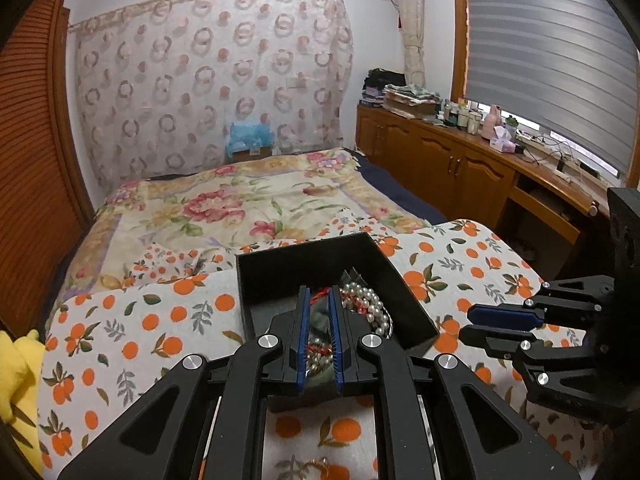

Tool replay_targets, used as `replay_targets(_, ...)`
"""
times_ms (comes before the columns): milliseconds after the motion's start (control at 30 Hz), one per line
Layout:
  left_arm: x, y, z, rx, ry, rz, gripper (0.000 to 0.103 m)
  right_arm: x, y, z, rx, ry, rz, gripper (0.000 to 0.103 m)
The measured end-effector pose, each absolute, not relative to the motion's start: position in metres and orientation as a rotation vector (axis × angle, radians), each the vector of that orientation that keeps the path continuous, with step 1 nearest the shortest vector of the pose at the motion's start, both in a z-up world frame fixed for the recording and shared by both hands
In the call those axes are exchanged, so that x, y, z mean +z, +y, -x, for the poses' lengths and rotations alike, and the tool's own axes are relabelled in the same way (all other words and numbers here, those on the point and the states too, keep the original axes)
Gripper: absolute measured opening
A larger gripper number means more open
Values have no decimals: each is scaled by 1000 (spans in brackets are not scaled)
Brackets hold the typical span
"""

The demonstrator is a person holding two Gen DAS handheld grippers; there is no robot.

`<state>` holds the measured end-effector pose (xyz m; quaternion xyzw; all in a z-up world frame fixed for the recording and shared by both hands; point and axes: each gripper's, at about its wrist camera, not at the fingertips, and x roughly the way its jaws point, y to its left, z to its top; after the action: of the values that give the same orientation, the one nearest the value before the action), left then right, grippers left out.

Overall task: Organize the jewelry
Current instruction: 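Move both tools back over the wooden bead bracelet and green bead chain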

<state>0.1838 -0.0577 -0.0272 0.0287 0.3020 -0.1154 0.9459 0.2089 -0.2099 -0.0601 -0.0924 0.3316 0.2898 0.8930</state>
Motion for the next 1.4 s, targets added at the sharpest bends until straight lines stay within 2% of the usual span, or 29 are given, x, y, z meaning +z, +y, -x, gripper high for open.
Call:
replay_targets(100,-27,-56,-170,-246,619,-70,11,-60,-212,-200,613,683,180,18)
replay_targets(200,-29,-54,-153,-254,617,-83,18,-59,-214,-190,623,681,163,18)
replay_targets(300,-33,-53,-137,-262,624,-91,20,-59,-214,-177,642,685,142,18)
replay_targets(400,-40,-47,-117,-270,636,-83,29,-62,-211,-162,666,689,136,18)
replay_targets(500,-49,-42,-101,-268,655,-79,29,-66,-205,-149,674,696,152,18)
replay_targets(733,-60,-29,-77,-259,678,-72,42,-77,-197,-132,674,713,195,19)
replay_targets(767,-61,-28,-74,-260,680,-65,43,-79,-197,-132,673,721,197,19)
replay_targets(800,-62,-28,-72,-267,685,-54,44,-81,-198,-134,668,731,198,25)
replay_targets(867,-65,-29,-70,-273,691,-52,44,-87,-199,-138,651,751,197,29)
replay_targets(1233,-76,-36,-68,-275,717,-58,45,-107,-176,-157,662,838,251,29)
replay_targets(1333,-78,-36,-68,-278,725,-55,45,-110,-170,-161,647,847,284,29)
replay_targets(1400,-81,-37,-68,-281,731,-57,45,-111,-167,-162,632,841,313,17)
